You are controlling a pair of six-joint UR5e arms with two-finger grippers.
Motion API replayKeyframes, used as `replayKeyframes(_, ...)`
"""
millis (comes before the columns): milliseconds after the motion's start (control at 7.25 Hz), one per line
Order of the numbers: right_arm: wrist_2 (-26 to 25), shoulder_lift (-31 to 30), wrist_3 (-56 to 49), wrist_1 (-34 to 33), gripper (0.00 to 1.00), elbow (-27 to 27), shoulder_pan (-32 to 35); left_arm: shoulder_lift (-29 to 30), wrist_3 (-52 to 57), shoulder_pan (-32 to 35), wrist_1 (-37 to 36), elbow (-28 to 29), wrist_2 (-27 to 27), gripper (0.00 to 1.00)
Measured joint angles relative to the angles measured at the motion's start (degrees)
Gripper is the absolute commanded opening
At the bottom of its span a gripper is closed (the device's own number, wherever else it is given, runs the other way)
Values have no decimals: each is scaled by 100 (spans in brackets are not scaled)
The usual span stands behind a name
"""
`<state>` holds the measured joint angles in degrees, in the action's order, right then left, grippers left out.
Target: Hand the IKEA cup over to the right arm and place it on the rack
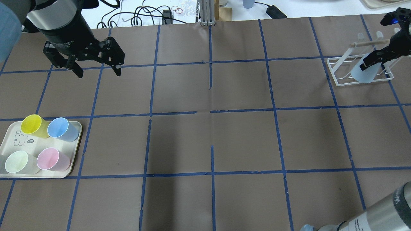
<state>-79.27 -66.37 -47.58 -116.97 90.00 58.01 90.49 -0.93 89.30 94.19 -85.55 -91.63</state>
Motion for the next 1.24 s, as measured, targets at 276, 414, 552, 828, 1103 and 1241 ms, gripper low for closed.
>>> replayKeyframes(276,-12,33,12,-1,100,-5,-1,3,-1,0,-3,3,24,100)
replayKeyframes(414,-40,29,11,2,100,-7,-6,4,-3,0,-5,3,38,100)
replayKeyframes(552,-72,10,13,21,100,-8,-7,4,-3,0,-6,3,42,100)
replayKeyframes(828,-134,-170,166,185,100,-12,1,4,-2,0,-12,1,44,100)
replayKeyframes(1103,-179,-813,697,1023,100,-9,51,4,-1,0,-17,3,41,100)
replayKeyframes(1241,-185,-1266,1097,1596,100,-4,129,3,-3,-2,-20,3,42,100)
